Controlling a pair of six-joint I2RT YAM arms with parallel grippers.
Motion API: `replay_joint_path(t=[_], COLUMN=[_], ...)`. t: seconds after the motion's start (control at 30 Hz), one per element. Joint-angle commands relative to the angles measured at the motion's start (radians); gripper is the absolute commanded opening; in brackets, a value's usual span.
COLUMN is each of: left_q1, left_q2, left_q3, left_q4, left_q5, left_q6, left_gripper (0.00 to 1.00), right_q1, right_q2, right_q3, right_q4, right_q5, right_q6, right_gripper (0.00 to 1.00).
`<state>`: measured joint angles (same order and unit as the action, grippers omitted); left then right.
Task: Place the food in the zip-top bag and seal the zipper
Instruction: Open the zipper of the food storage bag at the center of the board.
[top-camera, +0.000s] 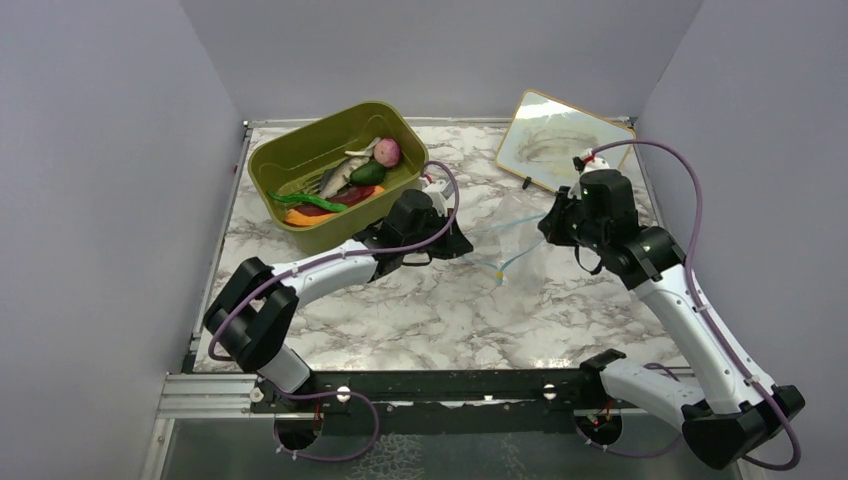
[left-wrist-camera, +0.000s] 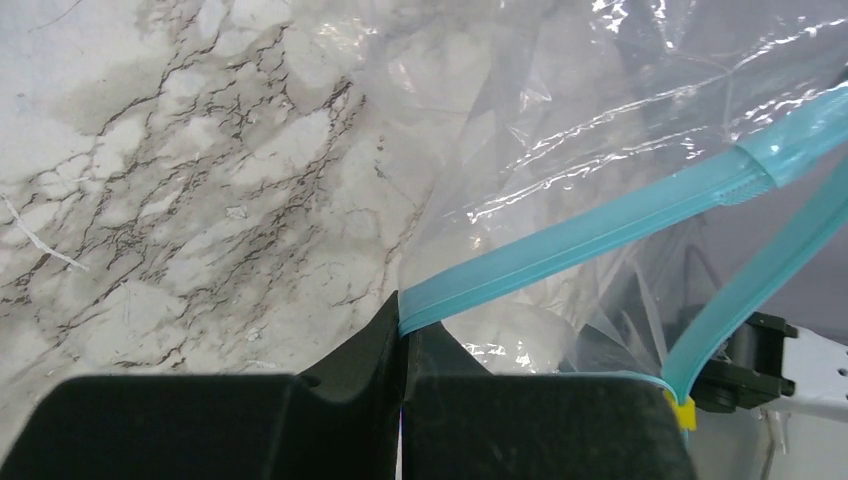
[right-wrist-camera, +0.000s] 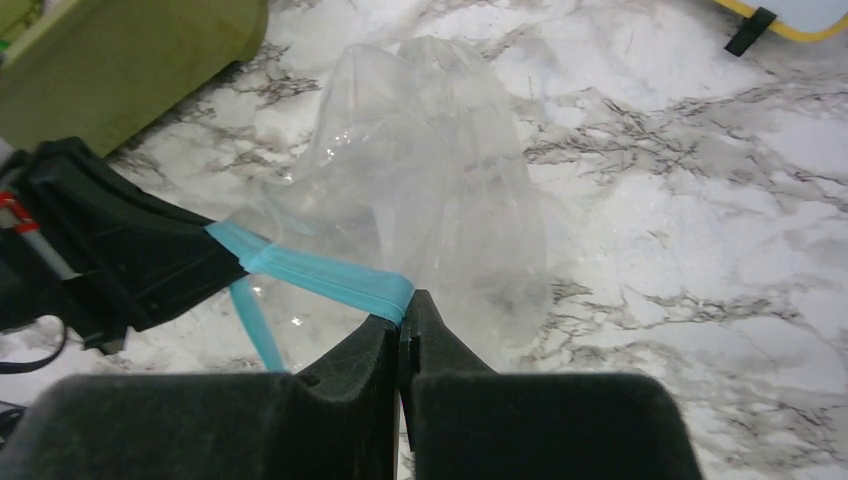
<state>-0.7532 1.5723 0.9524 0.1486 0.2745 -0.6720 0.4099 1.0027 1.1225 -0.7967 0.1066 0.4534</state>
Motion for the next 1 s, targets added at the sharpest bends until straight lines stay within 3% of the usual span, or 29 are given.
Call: replay_joint_path(t=[0.0, 0.1, 0.2, 0.57, 0.73, 0.83, 0.97], left_q1=[0.038, 0.038, 0.038, 0.038, 0.038, 0.039, 0.052], left_q2=[-0.041, -0.039, -0.053, -0.216, -0.251, -0.245, -0.220], left_q3=[-0.059, -0.041, 0.015, 0.099, 0.175, 0.252, 0.345], left_q4=[0.002, 0.030, -0.064, -0.219, -0.335, -0.439, -0.514], left_q5=[0.040, 0.118, 0.146, 0.119, -0.026, -0.181, -0.356], left_q6=[-0.020, -0.022, 0.066, 0.218, 0.272, 0.307, 0.363], left_gripper=[0.03, 0.16, 0.32, 0.68, 0.82, 0.98, 1.00], right_q1=[-0.012, -0.013, -0.011, -0.011, -0.011, -0.012, -0.011], right_q2=[-0.051, -0.078, -0.092, -0.104, -0.090, -0.096, -0.103], right_q3=[0.034, -0.036, -0.085, -0.170, -0.151, -0.143, -0.151], right_q4=[-0.007, 0.075, 0.111, 0.159, 0.152, 0.151, 0.137], right_q5=[0.064, -0.122, -0.202, -0.147, -0.177, -0.196, -0.229], right_q6=[-0.075, -0.054, -0.011, -0.035, -0.040, -0.045, -0.056], right_gripper=[0.01, 0.01, 0.01, 0.01, 0.01, 0.01, 0.01])
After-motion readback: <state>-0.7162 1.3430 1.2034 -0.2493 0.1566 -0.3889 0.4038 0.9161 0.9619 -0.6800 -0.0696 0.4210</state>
